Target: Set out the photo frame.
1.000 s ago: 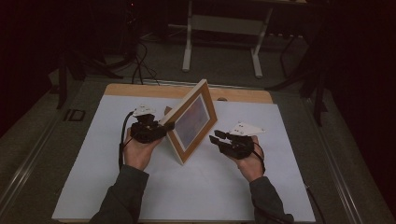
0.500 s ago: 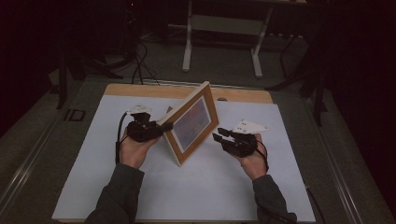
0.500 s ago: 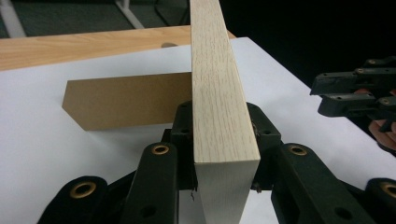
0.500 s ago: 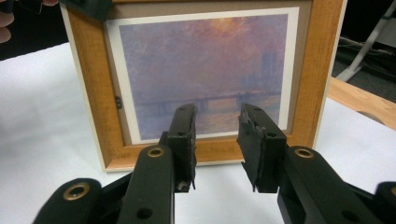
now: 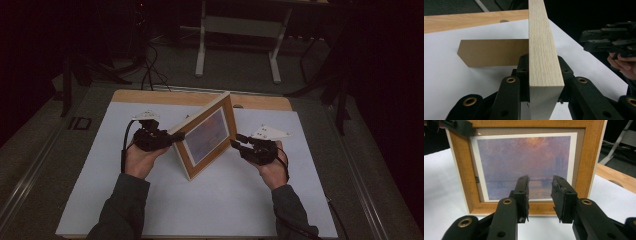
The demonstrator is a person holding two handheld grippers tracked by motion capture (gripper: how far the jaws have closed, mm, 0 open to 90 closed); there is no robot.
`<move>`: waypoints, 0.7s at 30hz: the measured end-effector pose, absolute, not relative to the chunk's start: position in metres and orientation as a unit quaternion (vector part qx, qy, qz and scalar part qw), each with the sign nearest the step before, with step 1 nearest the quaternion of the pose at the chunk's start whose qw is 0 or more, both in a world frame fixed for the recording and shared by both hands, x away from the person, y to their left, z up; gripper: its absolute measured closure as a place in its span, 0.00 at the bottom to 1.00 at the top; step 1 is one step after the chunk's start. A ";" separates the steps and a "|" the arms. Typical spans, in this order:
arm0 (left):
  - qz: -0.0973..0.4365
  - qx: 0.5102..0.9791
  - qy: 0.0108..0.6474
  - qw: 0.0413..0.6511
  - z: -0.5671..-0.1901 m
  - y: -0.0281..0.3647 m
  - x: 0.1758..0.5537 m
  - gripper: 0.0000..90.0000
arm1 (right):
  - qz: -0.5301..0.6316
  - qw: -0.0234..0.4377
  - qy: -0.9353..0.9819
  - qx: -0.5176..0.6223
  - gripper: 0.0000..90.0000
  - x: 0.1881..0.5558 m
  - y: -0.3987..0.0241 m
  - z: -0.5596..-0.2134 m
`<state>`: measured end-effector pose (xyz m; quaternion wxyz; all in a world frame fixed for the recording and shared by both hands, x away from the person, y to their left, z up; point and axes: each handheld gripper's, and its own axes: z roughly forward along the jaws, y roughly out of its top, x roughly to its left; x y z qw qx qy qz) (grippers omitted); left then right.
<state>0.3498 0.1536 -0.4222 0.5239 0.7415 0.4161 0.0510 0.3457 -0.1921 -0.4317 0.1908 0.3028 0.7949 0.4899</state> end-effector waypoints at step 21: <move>0.028 0.763 0.374 0.527 -0.421 0.155 0.353 0.81 | 0.485 0.199 0.785 0.329 0.73 0.363 -0.197 -0.430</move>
